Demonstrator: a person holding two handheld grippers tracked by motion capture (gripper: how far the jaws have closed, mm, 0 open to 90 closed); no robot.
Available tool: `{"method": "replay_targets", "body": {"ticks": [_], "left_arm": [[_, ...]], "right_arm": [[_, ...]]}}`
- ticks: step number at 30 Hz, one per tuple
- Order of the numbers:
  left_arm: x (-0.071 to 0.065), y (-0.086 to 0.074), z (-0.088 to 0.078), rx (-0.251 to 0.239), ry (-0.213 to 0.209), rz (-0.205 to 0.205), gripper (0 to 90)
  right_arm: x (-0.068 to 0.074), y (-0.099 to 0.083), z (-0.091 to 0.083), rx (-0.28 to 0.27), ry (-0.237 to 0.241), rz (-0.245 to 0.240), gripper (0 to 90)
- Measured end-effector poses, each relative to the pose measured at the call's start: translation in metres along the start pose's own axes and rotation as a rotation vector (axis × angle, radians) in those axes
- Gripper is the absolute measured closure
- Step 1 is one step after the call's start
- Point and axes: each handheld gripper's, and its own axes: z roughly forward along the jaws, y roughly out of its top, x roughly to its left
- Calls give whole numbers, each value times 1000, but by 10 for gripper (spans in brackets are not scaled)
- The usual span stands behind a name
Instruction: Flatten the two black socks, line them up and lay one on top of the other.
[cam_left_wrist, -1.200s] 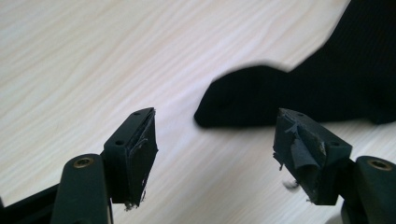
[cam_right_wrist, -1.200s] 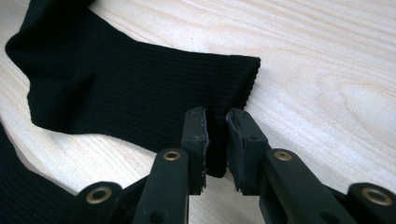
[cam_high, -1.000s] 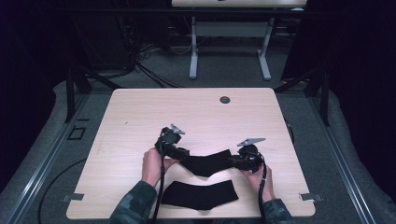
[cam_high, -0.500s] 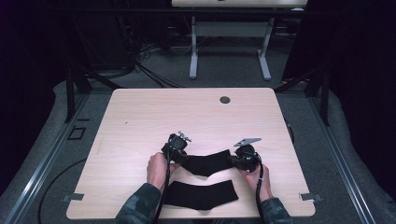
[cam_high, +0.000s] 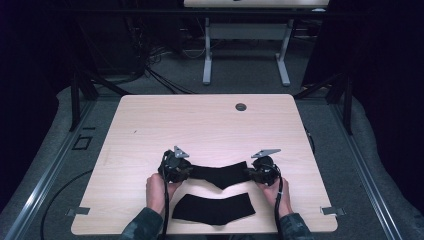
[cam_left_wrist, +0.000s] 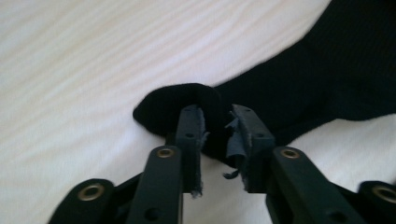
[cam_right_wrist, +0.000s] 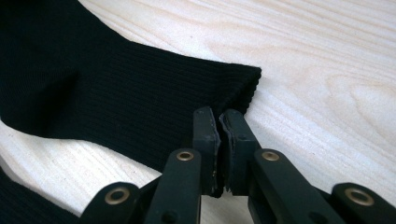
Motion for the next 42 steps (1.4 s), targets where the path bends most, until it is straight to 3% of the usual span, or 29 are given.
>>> {"method": "replay_targets", "body": {"ticks": [3, 7, 8, 11, 13, 16, 17, 19, 20, 23, 24, 29, 31, 36, 42], "left_arm": [[3, -15, -9, 18, 8, -14, 641], [15, -39, -30, 3, 51, -84, 456], [17, -41, -34, -12, 67, -99, 374], [26, -40, -47, -49, 91, -125, 322], [28, -30, -49, -73, 109, -119, 277], [25, -12, -39, -75, 118, -75, 242], [24, -7, -33, -63, 100, -57, 225], [20, 2, -20, -57, 108, -38, 222], [19, 9, -6, -42, 102, -15, 228], [18, 14, 7, -11, 109, -1, 229], [17, 15, 14, 11, 121, 9, 241], [19, 8, 26, 87, 180, 52, 241], [19, 5, 27, 99, 184, 55, 237], [25, -8, 21, 67, 145, 8, 235], [20, -19, 15, 48, 133, -5, 235]], "right_arm": [[1, -1, -1, 2, 4, 3, 851], [1, -4, -2, -5, 1, 2, 850], [1, -5, -3, -5, 5, 13, 844], [1, -5, -3, -8, 7, 12, 831], [0, -4, -5, -11, -5, 9, 747], [1, -3, -13, -65, -24, 10, 647], [2, -1, -17, -81, -31, 0, 647], [6, 1, -18, -97, -23, -19, 681], [12, 5, -16, -73, -12, -59, 732], [16, 6, -9, -48, -6, -76, 761], [16, 5, -1, 4, -16, -88, 775], [12, 2, 1, -1, -7, -71, 789], [11, 1, 1, 6, -5, -77, 791], [12, 0, 1, -5, 7, -67, 792], [13, -2, -1, 2, 12, -80, 792]]}}
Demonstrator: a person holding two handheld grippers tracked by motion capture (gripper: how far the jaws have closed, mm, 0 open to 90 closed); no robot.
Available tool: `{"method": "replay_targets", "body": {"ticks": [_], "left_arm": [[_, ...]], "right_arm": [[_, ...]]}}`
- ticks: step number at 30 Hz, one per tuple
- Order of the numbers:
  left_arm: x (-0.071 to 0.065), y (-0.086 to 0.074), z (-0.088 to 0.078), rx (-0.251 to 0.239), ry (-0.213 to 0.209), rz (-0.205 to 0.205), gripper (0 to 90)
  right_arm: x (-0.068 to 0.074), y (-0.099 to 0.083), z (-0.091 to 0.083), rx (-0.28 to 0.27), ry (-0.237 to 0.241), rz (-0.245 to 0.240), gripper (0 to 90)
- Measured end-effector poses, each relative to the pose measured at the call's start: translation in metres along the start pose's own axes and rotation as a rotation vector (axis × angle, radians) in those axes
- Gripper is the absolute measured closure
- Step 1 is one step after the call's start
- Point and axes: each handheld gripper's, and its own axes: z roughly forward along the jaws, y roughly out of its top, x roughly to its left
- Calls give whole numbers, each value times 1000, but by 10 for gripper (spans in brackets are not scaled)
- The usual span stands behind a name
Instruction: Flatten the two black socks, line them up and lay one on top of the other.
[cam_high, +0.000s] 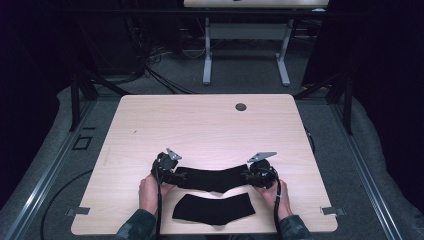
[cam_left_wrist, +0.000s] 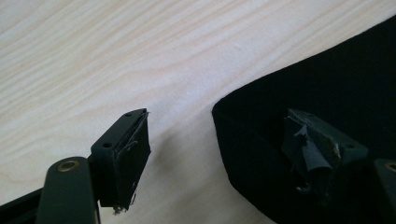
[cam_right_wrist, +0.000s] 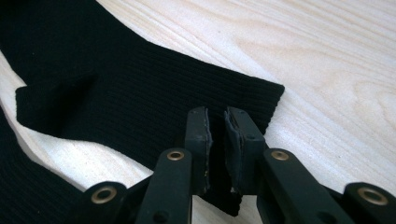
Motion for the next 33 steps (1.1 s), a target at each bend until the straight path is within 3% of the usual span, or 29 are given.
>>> {"method": "replay_targets", "body": {"ticks": [20, 22, 23, 25, 30, 33], "left_arm": [[-8, -19, -12, -18, -24, -26, 237], [-7, -19, -11, -24, -26, -19, 227], [-6, -18, -11, -33, -17, -17, 189], [-6, -18, -13, -44, -17, -22, 165], [1, -15, -26, -90, -25, -47, 150], [6, -14, -35, -113, -11, -52, 141]], "right_arm": [[-5, 4, 2, 7, 19, -30, 758], [-4, 5, 1, 17, 32, -29, 713], [-4, 6, 1, 10, 35, -31, 638], [-4, 6, 1, 0, 34, -31, 619], [-6, 6, -5, -12, 29, -21, 488], [-7, 7, -13, -29, 24, -22, 365]]}}
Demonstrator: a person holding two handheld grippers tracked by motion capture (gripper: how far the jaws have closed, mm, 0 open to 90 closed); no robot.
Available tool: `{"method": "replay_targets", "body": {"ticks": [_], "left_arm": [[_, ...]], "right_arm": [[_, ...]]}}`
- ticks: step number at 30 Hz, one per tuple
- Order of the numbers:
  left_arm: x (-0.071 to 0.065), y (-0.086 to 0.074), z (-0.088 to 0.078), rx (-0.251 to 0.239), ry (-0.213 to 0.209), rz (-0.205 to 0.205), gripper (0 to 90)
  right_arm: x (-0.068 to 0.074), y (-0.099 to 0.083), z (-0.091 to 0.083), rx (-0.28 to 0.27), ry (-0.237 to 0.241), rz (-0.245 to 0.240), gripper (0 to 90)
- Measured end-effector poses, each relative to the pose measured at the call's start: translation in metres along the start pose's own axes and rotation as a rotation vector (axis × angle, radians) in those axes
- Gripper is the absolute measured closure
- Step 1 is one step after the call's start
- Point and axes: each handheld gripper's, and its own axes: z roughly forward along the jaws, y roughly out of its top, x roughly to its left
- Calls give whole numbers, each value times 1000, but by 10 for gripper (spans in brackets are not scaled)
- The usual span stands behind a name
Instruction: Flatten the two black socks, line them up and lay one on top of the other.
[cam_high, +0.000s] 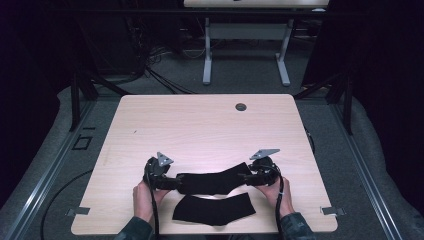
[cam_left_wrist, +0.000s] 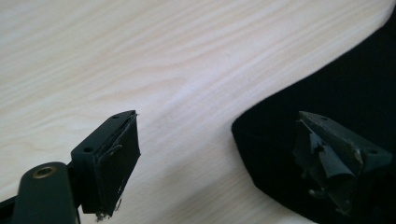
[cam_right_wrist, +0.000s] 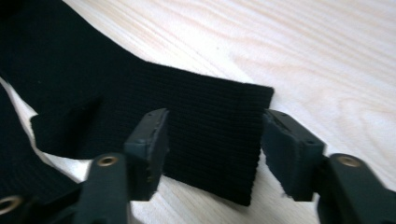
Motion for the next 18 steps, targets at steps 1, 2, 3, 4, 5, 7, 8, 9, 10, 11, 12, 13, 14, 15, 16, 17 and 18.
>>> {"method": "replay_targets", "body": {"ticks": [1, 2, 3, 4, 5, 7, 8, 9, 10, 11, 12, 13, 14, 15, 16, 17, 18], "left_arm": [[2, 0, -3, -12, 4, -6, 137], [4, 0, -7, -20, 11, -13, 130], [6, -1, -11, -24, 15, -17, 118], [8, -1, -16, -32, 20, -23, 103], [10, -2, -18, -38, 25, -29, 95], [14, -6, -26, -45, 36, -32, 78], [16, -8, -28, -51, 43, -39, 72], [18, -11, -31, -48, 49, -41, 62], [20, -14, -34, -49, 50, -44, 56], [22, -17, -36, -49, 55, -50, 38], [24, -20, -38, -48, 59, -54, 38], [26, -24, -41, -47, 63, -54, 36], [28, -28, -42, -46, 65, -60, 33], [30, -32, -44, -45, 71, -67, 25], [32, -37, -45, -43, 72, -77, 22], [33, -40, -46, -40, 76, -83, 17], [35, -44, -47, -38, 82, -88, 10]], "right_arm": [[0, 0, -2, -16, -8, 3, 315], [0, 0, -5, -15, -11, 15, 270], [-2, 0, -8, -23, -18, 14, 242], [-3, -1, -12, -32, -21, 16, 200], [-4, -1, -16, -39, -26, 25, 178], [-7, -4, -23, -54, -39, 29, 151], [-8, -4, -26, -58, -44, 31, 141], [-9, -6, -30, -59, -48, 34, 121], [-10, -7, -33, -64, -60, 37, 97], [-13, -11, -41, -66, -79, 37, 48], [-13, -11, -41, -66, -79, 37, 48], [-14, -14, -44, -73, -88, 41, 40], [-15, -17, -48, -78, -100, 44, 29], [-17, -21, -51, -79, -105, 50, 15], [-19, -25, -54, -87, -110, 59, 9], [-21, -30, -57, -88, -125, 66, 4], [-23, -32, -60, -85, -131, 71, 0]]}}
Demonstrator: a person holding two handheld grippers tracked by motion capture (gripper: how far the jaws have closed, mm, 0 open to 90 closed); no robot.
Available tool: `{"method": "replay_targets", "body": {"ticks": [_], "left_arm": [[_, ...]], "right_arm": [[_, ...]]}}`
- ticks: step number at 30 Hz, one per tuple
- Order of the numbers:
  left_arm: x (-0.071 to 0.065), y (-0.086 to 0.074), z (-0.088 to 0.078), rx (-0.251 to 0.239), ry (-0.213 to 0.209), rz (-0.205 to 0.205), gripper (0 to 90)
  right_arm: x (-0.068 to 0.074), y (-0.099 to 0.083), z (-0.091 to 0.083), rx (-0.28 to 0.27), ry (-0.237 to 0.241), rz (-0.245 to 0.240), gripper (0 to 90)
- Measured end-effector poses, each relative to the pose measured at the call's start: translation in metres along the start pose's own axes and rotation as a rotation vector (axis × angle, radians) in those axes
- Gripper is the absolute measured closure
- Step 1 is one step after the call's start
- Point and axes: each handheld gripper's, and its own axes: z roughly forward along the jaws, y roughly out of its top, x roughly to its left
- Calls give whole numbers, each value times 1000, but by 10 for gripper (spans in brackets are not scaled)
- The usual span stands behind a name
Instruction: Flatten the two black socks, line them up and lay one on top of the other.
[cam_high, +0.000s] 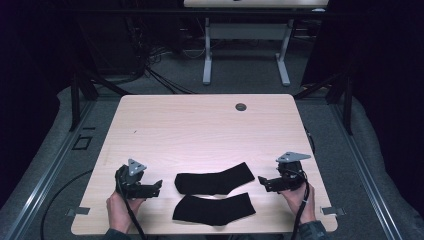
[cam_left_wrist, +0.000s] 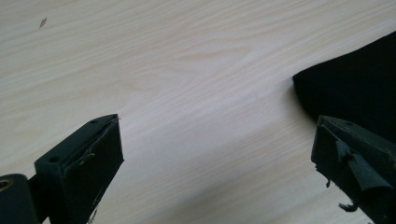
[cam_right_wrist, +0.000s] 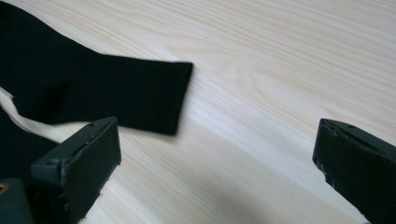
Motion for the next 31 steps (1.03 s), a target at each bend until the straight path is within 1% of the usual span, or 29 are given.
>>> {"method": "replay_targets", "body": {"ticks": [2, 3, 4, 6, 7, 8, 9, 10, 11, 13, 14, 15, 16, 17, 19, 21, 23, 31], "left_arm": [[5, -7, -1, 9, 4, -9, 3], [7, -12, -1, 12, 5, -15, 1], [9, -16, 0, 15, 6, -22, 1], [13, -25, 2, 26, 7, -31, 1], [15, -30, 4, 30, 10, -40, 1], [16, -35, 6, 31, 13, -45, 1], [17, -38, 7, 36, 17, -37, 1], [18, -41, 8, 33, 19, -48, 1], [19, -45, 11, 30, 20, -49, 1], [21, -49, 13, 33, 31, -43, 1], [21, -52, 15, 26, 32, -47, 1], [21, -53, 16, 15, 33, -47, 1], [22, -54, 16, 8, 29, -48, 0], [22, -55, 17, -7, 28, -55, 0], [23, -56, 18, -15, 26, -60, 0], [25, -56, 19, -11, 14, -67, 0], [27, -55, 20, -6, -14, -77, 1], [28, -54, 21, -6, -16, -73, 0]], "right_arm": [[-5, -8, -5, -2, -16, 5, 0], [-9, -16, -9, -3, -35, 16, 0], [-9, -16, -9, -3, -35, 16, 0], [-14, -24, -12, 5, -58, 13, 0], [-16, -29, -13, 6, -65, 22, 0], [-18, -34, -13, 16, -72, 29, 0], [-23, -44, -12, 25, -87, 33, 0], [-23, -44, -12, 25, -87, 33, 0], [-25, -50, -11, 28, -96, 39, 0], [-30, -59, -9, 44, -110, 36, 0], [-31, -63, -8, 44, -122, 45, 0], [-33, -67, -8, 46, -126, 45, 0], [-34, -70, -7, 37, -129, 51, 0], [-35, -72, -7, 41, -135, 47, 0], [-36, -76, -5, 36, -141, 43, 0], [-38, -79, -5, 16, -125, 62, 0], [-39, -80, -5, 9, -124, 63, 0], [-39, -79, -4, 4, -117, 57, 0]]}}
